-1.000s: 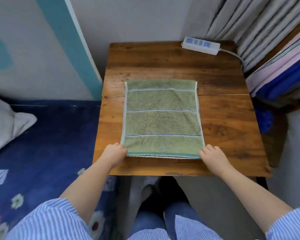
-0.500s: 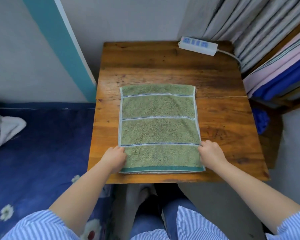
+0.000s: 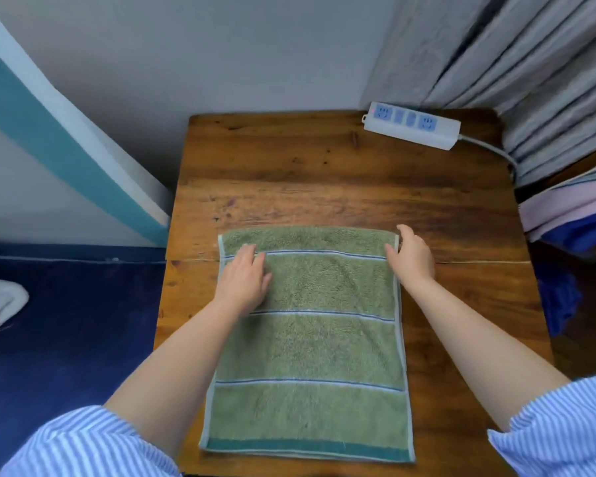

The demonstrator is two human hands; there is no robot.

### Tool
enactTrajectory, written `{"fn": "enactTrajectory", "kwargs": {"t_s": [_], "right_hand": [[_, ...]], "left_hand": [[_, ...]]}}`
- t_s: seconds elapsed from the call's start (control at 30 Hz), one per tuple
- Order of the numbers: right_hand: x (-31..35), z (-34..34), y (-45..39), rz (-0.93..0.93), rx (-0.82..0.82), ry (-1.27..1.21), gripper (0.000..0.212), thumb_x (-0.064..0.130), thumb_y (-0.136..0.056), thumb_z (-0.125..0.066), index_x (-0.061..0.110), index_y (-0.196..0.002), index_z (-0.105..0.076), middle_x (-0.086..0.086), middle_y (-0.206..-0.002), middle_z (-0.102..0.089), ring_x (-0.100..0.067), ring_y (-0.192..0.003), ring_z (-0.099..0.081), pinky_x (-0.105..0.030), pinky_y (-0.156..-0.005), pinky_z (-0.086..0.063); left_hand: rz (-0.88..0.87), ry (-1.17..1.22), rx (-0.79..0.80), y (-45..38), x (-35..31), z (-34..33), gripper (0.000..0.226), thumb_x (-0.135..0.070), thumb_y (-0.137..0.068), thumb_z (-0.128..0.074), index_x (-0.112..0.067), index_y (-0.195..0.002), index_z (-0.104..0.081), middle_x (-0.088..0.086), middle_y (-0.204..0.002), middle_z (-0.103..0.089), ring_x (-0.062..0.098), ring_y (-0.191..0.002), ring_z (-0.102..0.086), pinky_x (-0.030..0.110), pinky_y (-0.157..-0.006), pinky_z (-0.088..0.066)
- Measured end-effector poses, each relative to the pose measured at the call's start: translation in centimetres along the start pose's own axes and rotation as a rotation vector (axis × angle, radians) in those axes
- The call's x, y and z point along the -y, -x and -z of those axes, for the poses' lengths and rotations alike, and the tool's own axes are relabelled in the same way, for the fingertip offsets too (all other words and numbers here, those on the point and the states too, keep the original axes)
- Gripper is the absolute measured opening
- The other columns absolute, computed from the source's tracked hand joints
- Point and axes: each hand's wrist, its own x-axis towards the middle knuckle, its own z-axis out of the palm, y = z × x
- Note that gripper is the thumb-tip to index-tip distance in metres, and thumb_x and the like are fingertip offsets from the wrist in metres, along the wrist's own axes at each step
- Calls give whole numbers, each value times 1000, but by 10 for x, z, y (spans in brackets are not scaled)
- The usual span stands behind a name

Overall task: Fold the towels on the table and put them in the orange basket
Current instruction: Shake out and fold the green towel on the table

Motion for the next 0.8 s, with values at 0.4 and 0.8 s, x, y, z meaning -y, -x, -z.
{"fn": "enactTrajectory", "kwargs": {"t_s": [0.4, 0.8], "right_hand": [[-24, -25, -36, 156, -154, 54, 32, 4, -92, -45, 2, -122, -54, -22, -112, -60, -35, -108, -52, -39, -90, -32], [15, -80, 54, 542, 120, 391, 54, 33, -91, -44, 14, -140, -34, -10, -151, -8, -34, -139, -1, -54, -106, 2]], "left_hand": [[-13, -166, 100, -45, 37, -28, 120, -75, -42, 44, -25, -146, 10, 11, -155, 15, 24, -144, 13, 35, -116, 7], [-58, 22, -44, -22, -2, -35, 81, -56, -80, -11, -8, -142, -32, 20, -151, -20, 37, -141, -16, 50, -114, -10]]}}
